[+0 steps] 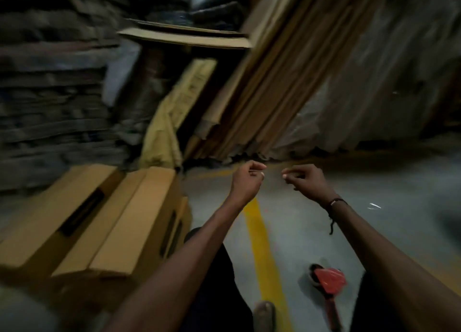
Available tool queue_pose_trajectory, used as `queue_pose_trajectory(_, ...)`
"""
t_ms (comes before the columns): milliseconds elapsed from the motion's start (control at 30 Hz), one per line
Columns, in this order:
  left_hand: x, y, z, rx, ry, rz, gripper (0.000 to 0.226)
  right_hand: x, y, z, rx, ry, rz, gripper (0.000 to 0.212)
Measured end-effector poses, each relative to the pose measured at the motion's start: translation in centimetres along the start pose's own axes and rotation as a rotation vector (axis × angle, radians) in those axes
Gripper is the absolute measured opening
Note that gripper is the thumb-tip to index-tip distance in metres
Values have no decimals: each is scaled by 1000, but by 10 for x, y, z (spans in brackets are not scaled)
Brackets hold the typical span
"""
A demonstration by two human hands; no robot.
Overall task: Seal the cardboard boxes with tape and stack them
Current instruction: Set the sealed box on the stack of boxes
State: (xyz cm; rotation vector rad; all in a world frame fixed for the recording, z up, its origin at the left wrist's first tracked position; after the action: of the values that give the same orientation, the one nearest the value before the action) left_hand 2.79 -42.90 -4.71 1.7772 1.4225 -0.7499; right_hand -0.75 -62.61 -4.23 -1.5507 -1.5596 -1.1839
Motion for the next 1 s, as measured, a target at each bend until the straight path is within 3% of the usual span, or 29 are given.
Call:
queue_pose_trajectory(333, 161, -64, -222, -315, 162, -267, 19, 91, 14, 244, 376, 20, -156, 12)
queue_pose_trajectory(533, 289, -127, -320, -444, 192, -555, 19, 67, 18, 368, 583, -14, -95, 62)
queue_pose_trajectory(733, 405, -169, -377, -541, 231, -832, 20, 14, 25, 480, 558, 44, 146, 95)
queue_pose_trajectory(800, 437, -182, -382, -502, 276, -952, 42, -12, 19, 513, 527, 108, 270, 111)
queue_pose_trajectory(867, 458, -192, -383, -430, 334, -1021, 78, -35, 8, 539, 492, 196, 389, 129)
queue_pose_trajectory(933, 475, -198, -382, -416, 249, -1057, 114, -49, -7, 557, 491, 254, 484, 137)
queue_pose_trajectory(1000, 493, -199, -378, -395, 97, -1092, 134, -60, -23, 571, 533, 271, 561, 136)
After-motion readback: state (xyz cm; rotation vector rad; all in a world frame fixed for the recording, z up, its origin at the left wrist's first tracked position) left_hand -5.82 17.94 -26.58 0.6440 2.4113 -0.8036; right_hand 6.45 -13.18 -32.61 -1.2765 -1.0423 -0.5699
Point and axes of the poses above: each hand's wrist, its own y-axis towards the middle knuckle, its own z-axis out of the palm, x = y × z, the point moved 5 cm from there along y, towards the middle knuckle, and after that the axes turned 11 degrees about y, right-handed, at the moved point
